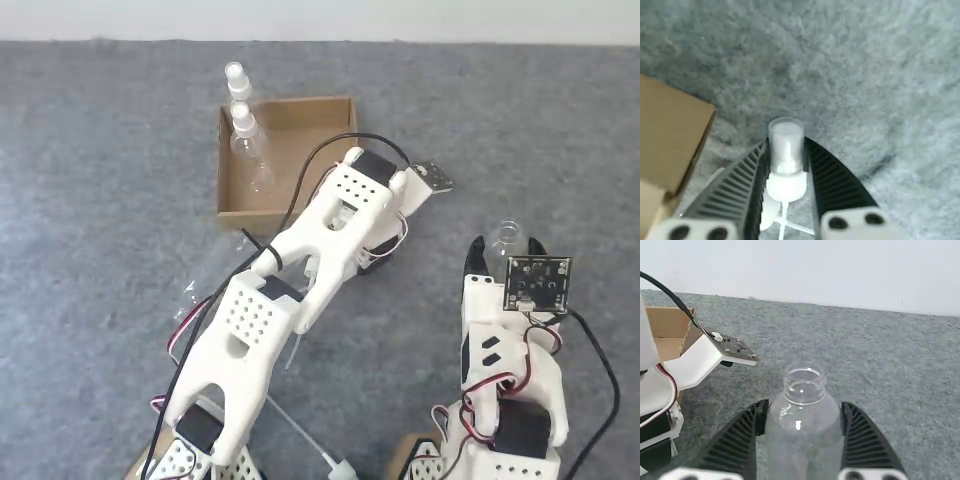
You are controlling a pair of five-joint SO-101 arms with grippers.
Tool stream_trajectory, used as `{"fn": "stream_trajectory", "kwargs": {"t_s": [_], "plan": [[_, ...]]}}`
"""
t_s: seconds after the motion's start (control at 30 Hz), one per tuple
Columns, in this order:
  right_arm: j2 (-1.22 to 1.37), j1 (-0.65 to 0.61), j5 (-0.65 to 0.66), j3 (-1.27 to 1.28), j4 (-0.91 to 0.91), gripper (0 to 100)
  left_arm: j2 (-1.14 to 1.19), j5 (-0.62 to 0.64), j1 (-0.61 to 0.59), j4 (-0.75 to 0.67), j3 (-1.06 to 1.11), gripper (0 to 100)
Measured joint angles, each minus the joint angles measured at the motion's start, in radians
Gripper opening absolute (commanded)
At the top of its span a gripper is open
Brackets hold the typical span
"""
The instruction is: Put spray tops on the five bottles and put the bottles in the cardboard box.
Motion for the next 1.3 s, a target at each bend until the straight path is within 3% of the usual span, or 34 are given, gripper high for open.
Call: {"fn": "stream_trajectory", "kwargs": {"t_s": [0.53, 1.07, 1.3], "plan": [[0.000, 0.000, 0.000, 0.000, 0.000, 7.6, -0.025, 0.023, 0.009, 0.002, 0.000, 1], [0.000, -0.002, 0.000, 0.000, 0.000, 7.6, -0.385, 0.044, 0.002, 0.003, 0.241, 1], [0.000, -0.048, 0.000, 0.000, 0.000, 7.6, -0.603, 0.091, 0.002, -0.081, 0.448, 1]]}}
